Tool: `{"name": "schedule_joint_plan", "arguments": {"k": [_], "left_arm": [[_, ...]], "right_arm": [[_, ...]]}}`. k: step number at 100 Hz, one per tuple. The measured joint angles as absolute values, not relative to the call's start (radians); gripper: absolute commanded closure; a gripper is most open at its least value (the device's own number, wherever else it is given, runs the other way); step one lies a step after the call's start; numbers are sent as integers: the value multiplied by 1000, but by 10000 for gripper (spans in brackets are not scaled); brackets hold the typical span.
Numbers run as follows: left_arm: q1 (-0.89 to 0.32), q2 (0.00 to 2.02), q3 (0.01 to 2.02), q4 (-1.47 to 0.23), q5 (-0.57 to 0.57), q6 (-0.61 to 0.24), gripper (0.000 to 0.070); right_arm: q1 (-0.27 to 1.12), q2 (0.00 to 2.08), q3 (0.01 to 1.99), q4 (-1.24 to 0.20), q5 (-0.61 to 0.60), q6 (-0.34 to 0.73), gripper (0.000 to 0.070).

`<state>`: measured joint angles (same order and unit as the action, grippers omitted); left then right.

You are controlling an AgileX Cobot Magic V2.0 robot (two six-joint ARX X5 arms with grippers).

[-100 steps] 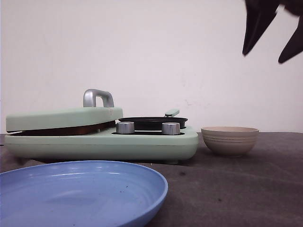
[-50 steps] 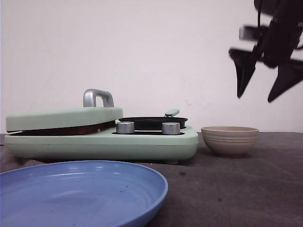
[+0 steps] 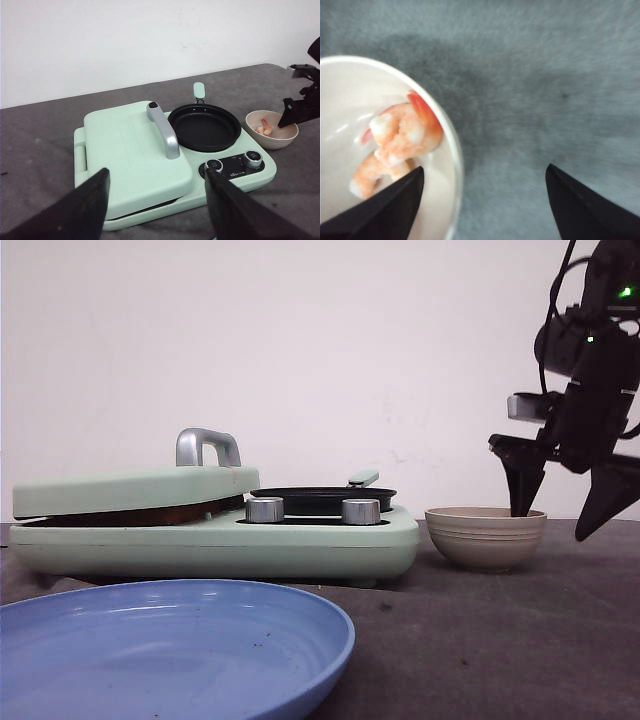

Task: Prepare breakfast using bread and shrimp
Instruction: 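Lower the right gripper to grasp the rim of the shrimp bowl, then lift the bowl over the frying pan and tip the shrimp in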

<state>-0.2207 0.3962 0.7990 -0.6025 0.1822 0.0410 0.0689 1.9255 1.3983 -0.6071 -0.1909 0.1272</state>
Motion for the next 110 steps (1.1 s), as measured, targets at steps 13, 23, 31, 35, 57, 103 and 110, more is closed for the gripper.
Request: {"name": "schedule_joint_plan", "arguments": {"k": [13,23,31,35,57,103,110], "left_arm": [[-221,396,799,-602,182,41,403],[-221,396,799,-602,182,41,403],[-221,396,799,-602,182,41,403],[-221,396,799,-602,182,41,403],[-221,396,799,-602,182,41,403],[-221,396,799,-602,182,41,403],[-221,396,799,-602,182,41,403]], "right_arm": [[69,1952,1398,-591,-198,127,245],[69,1962,1398,-583,-208,127,302],[69,1962,1398,-570,-209,127,310],[69,1962,1398,-566,-209,127,348],[69,1962,1398,-565,-239,127,397],[69,1962,1398,-572,-270,127,700],[69,1962,1399,-571,-274,127,700]]}}
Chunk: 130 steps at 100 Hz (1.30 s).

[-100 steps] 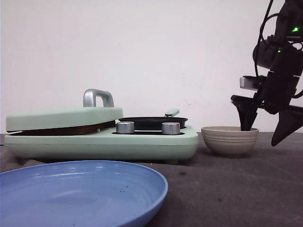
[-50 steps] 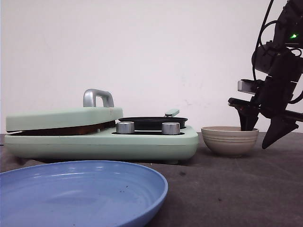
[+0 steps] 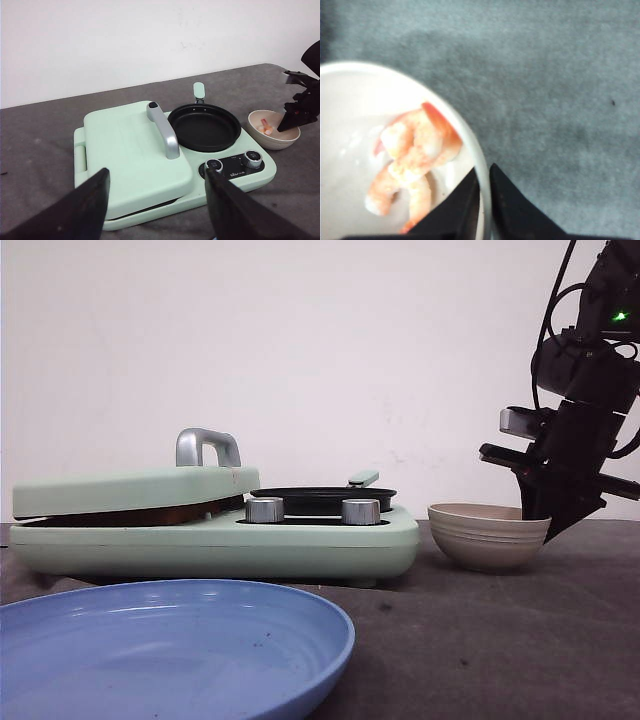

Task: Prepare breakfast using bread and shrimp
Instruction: 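Lift the bowl over the frying pan and tip the shrimp in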

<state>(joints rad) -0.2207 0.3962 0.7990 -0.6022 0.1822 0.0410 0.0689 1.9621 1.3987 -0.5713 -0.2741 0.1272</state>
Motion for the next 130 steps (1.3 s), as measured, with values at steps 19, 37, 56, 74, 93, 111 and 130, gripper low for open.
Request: {"name": "schedule_joint_plan", "arguments": {"k": [19,37,56,74,93,111,130], "left_arm": [[-221,396,799,-602,182,39,403],[-221,396,799,-603,182,38,403],[-221,396,799,-602,182,38,403],[-221,396,799,-602,182,38,403],[-221,396,799,-602,182,38,403],[-221,396,799,-603,182,38,403],[-221,396,799,-602,182,38,403]], "right_arm": [[69,1962,1400,-566,-288,128,700],[68,1962,1400,-559,-315,136,700],[68,1919,1400,-549,-318,147,700],[68,1809,1400,-480,-348,182,700],[88,1760,1400,-376,-422,245,700],[162,1758,1400,-272,-434,284,700],[265,1758,1400,-141,-314,265,700]]}}
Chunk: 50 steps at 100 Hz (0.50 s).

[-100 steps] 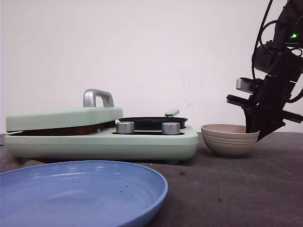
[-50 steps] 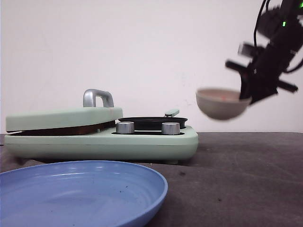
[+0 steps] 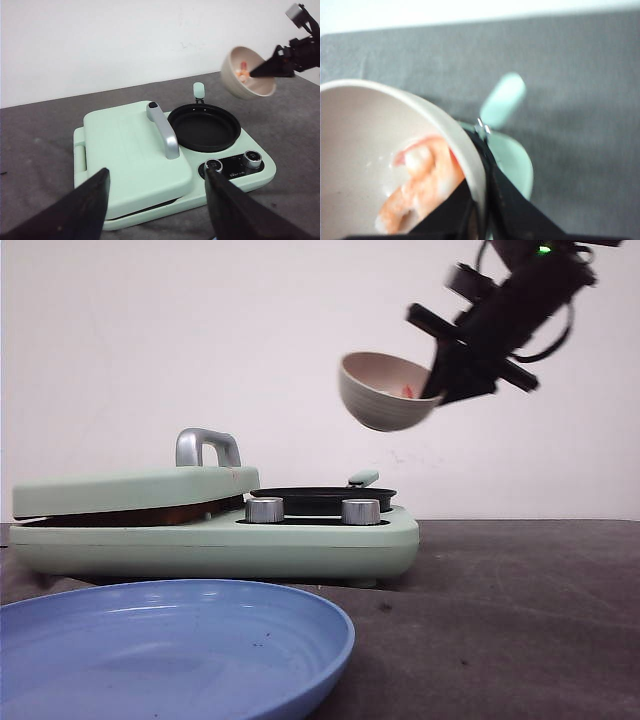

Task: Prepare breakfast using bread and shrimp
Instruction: 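Lift the bowl over the frying pan and tip the shrimp in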

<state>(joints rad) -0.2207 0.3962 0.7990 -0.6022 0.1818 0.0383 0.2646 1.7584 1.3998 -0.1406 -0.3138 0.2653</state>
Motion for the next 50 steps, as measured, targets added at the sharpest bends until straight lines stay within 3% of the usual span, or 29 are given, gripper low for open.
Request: {"name": "schedule_joint_plan", "arguments": {"k": [21,50], "left_arm": [[-221,396,799,-605,182,38,403],[-221,396,799,-625,182,40,403]], "right_arm": [[380,1758,1400,14,-101,125,700],[505,1758,1400,241,143,-229,700]]}}
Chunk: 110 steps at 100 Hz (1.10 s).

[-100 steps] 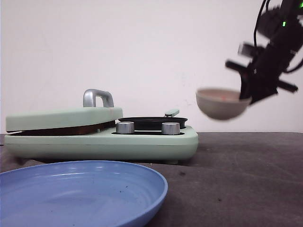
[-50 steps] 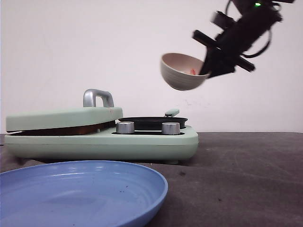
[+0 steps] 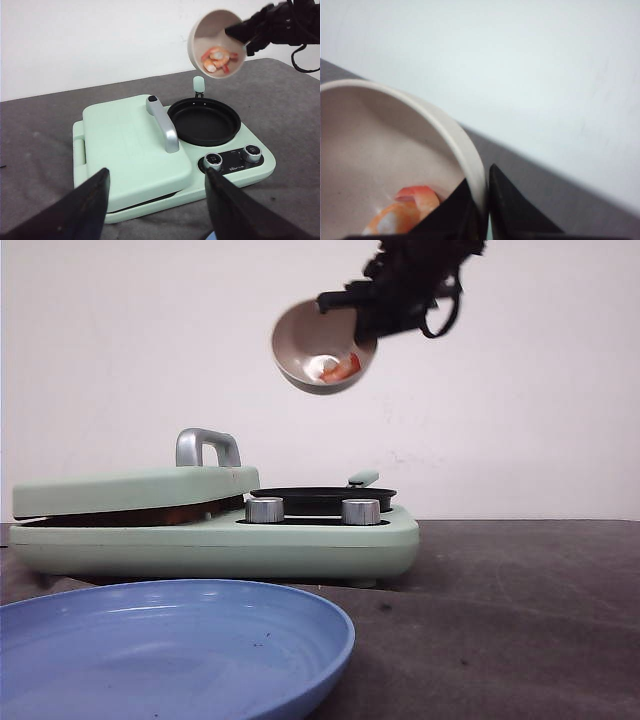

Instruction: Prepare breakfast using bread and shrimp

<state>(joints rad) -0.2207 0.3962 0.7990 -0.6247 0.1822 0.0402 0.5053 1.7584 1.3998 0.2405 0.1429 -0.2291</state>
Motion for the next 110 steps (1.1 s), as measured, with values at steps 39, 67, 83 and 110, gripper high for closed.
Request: {"name": "schedule_joint_plan", "arguments": {"k": [39,67,83,110], "left_arm": [[-221,396,799,-625,182,61,403],[-221,396,799,-624,182,70,404],[-221,396,799,-624,182,81,403],[-221,396,799,-624,182,90,403]], "right_arm": [[532,1760,1400,333,292,-614,700],[546,1808,1400,471,312,-794,700],[548,1846,1400,538,337,-870,700],[552,1860,1400,606,364,-915,700]]}}
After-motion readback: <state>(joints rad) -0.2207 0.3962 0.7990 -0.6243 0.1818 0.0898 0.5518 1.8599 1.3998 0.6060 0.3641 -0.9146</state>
